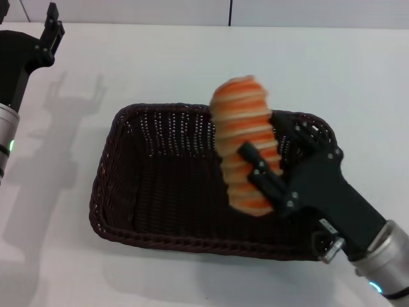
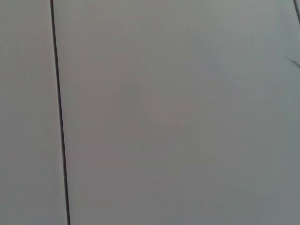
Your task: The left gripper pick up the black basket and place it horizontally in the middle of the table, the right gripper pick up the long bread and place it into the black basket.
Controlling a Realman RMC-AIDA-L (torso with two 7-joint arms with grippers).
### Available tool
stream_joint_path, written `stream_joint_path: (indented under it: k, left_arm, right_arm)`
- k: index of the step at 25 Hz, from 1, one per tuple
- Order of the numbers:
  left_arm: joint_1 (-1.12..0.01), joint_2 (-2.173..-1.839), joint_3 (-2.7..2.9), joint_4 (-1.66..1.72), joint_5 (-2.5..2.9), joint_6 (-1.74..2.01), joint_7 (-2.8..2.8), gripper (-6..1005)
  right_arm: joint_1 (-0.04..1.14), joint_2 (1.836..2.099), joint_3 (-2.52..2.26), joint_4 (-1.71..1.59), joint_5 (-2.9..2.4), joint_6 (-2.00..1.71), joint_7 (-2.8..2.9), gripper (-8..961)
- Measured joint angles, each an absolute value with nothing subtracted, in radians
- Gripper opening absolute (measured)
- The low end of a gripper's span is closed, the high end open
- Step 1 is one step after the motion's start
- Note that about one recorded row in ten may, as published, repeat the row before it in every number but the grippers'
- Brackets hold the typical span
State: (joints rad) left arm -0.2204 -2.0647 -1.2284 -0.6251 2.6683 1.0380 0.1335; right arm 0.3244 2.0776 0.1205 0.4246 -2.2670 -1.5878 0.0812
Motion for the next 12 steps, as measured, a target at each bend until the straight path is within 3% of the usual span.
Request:
stream_joint_path:
  k: [9,12]
  left_arm:
    - [-0.212,-2.065,-1.234,-0.612,2.665,1.039,0.134,768]
    - [-0.203,-2.066,-1.243,-0.609,2.663,1.039,0.134,768]
  right_arm:
    - [0.324,2.077,0.151,0.430,-2.264,-1.586,0.091,797]
    - [0.254,2.080,0.245,0.430,-2.236,-1.624,0.078,809]
